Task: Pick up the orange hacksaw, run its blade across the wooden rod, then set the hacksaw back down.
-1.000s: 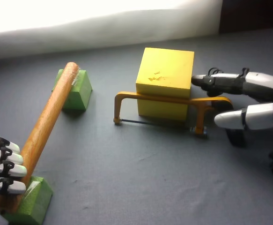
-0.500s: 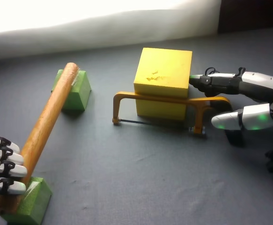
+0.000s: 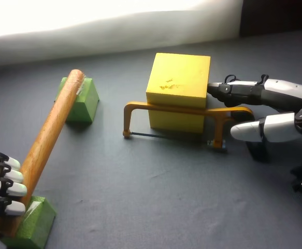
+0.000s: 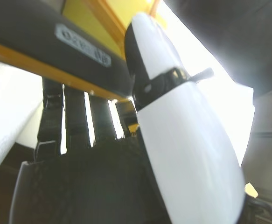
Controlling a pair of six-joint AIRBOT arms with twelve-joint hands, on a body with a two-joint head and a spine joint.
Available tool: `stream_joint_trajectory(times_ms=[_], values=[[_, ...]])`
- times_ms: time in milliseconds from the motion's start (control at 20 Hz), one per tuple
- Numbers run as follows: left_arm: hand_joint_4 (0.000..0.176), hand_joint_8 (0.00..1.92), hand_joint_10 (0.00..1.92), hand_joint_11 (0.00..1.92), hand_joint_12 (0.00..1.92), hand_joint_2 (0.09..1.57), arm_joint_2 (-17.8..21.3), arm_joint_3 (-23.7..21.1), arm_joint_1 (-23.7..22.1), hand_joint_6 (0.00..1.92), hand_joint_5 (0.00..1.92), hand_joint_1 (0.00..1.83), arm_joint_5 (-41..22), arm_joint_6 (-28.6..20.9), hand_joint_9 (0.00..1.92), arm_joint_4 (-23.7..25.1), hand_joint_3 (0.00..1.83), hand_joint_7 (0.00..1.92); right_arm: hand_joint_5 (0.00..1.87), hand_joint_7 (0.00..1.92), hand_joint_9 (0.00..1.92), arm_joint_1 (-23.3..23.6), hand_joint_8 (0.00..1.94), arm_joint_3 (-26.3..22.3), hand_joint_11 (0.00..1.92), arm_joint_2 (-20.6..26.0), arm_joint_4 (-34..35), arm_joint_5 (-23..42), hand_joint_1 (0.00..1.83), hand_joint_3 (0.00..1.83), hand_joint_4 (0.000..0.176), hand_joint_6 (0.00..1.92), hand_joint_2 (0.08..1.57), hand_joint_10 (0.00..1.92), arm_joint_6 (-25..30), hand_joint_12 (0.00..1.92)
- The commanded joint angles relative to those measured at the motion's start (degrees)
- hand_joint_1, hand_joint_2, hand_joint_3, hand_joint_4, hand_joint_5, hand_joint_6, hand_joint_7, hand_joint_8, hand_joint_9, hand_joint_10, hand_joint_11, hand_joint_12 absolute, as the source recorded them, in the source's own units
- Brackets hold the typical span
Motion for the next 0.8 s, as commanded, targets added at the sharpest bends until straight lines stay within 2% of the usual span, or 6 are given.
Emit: stream_joint_trajectory(times_ms=[0,300,500,550,600,750], values=[[0.0,0.0,0.0,0.0,0.22,1.25,-0.09,0.17,-0.19,0.0,0.1,0.02,-0.25,-0.06,0.06,-1.54,0.0,0.08,0.19,0.16,0.18,0.97,0.0,-0.78,0.0,-0.3,2.14,5.28,0.94,0.0,0.0,0.0,1.23,0.0,0.19,0.65],[0.0,0.0,0.0,0.0,0.15,1.26,-0.16,0.27,-0.19,0.0,0.09,0.02,-0.25,-0.06,0.05,-1.55,0.0,0.08,0.33,0.39,0.42,0.98,0.01,-3.33,0.01,-0.23,7.2,4.78,1.04,0.0,0.0,0.01,1.22,0.03,-4.56,1.04],[0.0,0.0,0.0,0.0,0.28,1.25,-0.17,0.07,-0.18,0.0,0.11,0.0,-0.25,-0.06,0.07,-1.63,0.0,0.1,0.75,0.91,0.95,0.97,0.04,-3.56,0.53,0.08,7.4,4.74,1.23,0.0,0.0,0.04,1.17,0.1,-4.56,1.14],[0.0,0.0,0.0,0.0,0.24,1.25,-0.17,0.02,-0.19,0.0,0.1,0.0,-0.25,-0.06,0.06,-1.85,0.0,0.09,0.65,0.88,0.92,0.93,0.86,-3.56,0.69,0.18,7.4,4.82,1.33,0.02,0.0,1.07,1.17,1.04,-4.56,1.08],[0.0,0.01,0.01,0.0,0.24,1.25,-0.17,0.01,-0.19,0.0,0.1,0.01,-0.25,-0.06,0.07,-1.89,0.0,0.1,0.64,0.88,0.87,0.89,1.07,-3.56,0.74,0.22,7.4,4.91,1.35,0.01,0.0,1.22,1.19,1.3,-4.57,1.24],[0.0,0.0,0.0,0.0,0.24,1.26,-0.16,0.0,-0.27,0.0,0.11,0.03,-0.25,-0.06,0.08,-2.15,0.0,0.1,0.83,1.01,0.97,0.62,0.96,-3.96,0.84,0.37,7.4,5.54,1.38,0.0,0.0,0.98,1.12,1.3,-5.03,1.48]])
